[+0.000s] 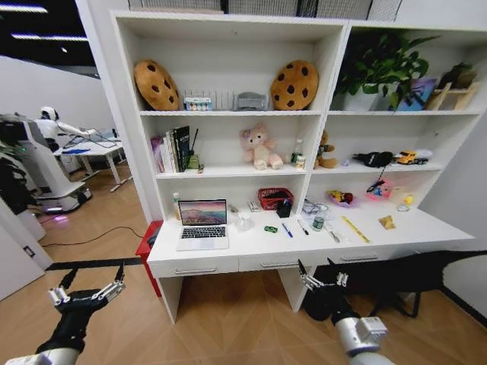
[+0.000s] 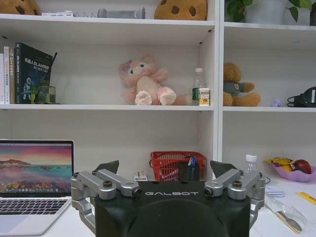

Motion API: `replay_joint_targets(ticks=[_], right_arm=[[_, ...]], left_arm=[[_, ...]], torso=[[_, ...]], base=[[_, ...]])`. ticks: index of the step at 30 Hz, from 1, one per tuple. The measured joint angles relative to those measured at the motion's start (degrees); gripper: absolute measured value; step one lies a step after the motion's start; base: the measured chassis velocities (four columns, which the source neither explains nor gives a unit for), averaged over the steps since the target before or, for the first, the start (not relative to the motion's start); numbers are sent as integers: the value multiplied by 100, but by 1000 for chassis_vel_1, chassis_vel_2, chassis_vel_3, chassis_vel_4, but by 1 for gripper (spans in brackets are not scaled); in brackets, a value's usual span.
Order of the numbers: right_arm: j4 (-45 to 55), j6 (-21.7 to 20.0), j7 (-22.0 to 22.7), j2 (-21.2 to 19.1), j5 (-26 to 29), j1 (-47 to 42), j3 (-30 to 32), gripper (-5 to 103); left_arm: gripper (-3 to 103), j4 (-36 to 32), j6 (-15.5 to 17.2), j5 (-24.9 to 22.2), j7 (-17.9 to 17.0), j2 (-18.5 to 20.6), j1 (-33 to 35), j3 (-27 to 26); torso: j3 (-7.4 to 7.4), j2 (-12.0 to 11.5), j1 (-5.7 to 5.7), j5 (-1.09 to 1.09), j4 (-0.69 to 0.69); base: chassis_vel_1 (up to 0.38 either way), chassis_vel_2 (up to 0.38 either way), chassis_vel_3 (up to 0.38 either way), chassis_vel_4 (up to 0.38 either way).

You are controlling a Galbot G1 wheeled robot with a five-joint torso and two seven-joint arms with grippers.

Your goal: Organize the objects on the table.

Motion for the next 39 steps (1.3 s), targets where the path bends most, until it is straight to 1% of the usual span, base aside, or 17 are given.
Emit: replay_joint_targets(ticks=[10,14,15,18,19,22,23,25,26,27,31,33,34,36,37,38,39], right_arm=[[-32,106,61,10,-120,23,-23,100],[-38,162,39,-4,-125,39,-33,100],[-75,340,2,-7,-162,81,-39,100],[-113,606,-107,-7,-249,117,-33,100],[-118,687,-149,-7,-274,117,-24,100],[-118,761,-178,-23,-274,106,-21,100],[-116,792,-193,-32,-269,71,-17,100],[-110,811,-197,-45,-262,43,-15,100],[-110,817,-197,-57,-245,12,-15,100],[-110,817,-197,-57,-245,12,-15,100],[-123,847,-196,-68,-205,-88,-3,100],[-208,917,-192,-80,-191,-172,36,100],[-208,917,-192,-80,-191,-172,36,100],[-290,963,-158,-63,-215,-201,67,100],[-290,963,-158,-63,-215,-201,67,100],[-323,979,-142,-54,-246,-213,88,100],[-375,1002,-134,-48,-316,-226,149,100]], left_arm=[[100,0,-91,-65,-52,-3,-24,-2],[100,1,-92,-85,-84,27,-35,-16],[100,6,-84,-92,-131,40,-50,-5],[100,82,-109,-106,-167,58,-94,8],[100,119,-136,-135,-172,73,-110,9],[100,153,-121,-243,-229,106,-125,17],[100,190,-110,-251,-288,163,-142,16],[100,241,-137,-173,-341,229,-171,-25],[100,280,-221,-89,-343,318,-194,-91],[100,280,-221,-89,-343,318,-194,-91],[97,334,-346,-57,-97,618,-174,-211],[87,474,-384,-38,147,1190,-132,-278],[87,474,-384,-38,147,1190,-132,-278],[77,771,-465,15,359,1639,-122,-248],[77,771,-465,15,359,1639,-122,-248],[71,923,-534,77,464,1826,-132,-248],[65,1185,-613,149,601,2191,-202,-287]], torso=[[1,-1,1,3,1],[1,-1,2,-2,-1],[2,-2,2,4,1],[2,-2,3,-4,2],[2,-3,6,-5,-2],[4,-5,12,7,6],[3,-4,11,-2,-2],[2,-4,10,-9,-4],[3,-5,8,4,0],[3,-5,8,4,0],[1,-2,1,-7,-1],[-2,3,-7,2,1],[-2,3,-7,2,1],[-2,3,-7,-3,0],[-2,3,-7,-3,0],[-2,3,-7,-1,1],[0,1,-3,-3,1]], base=[[-273,259,267,-270],[-331,338,319,-327],[-343,365,351,-361],[-344,356,383,-357],[-307,339,306,-314],[-257,282,274,-211],[-200,234,63,-37],[-189,180,39,-69],[-27,69,14,-7],[-27,69,14,-7],[0,0,0,0],[100,-49,-74,59],[115,-42,-72,79],[59,-87,-58,75],[59,-81,-43,71],[25,-81,-43,9],[0,0,0,0]])
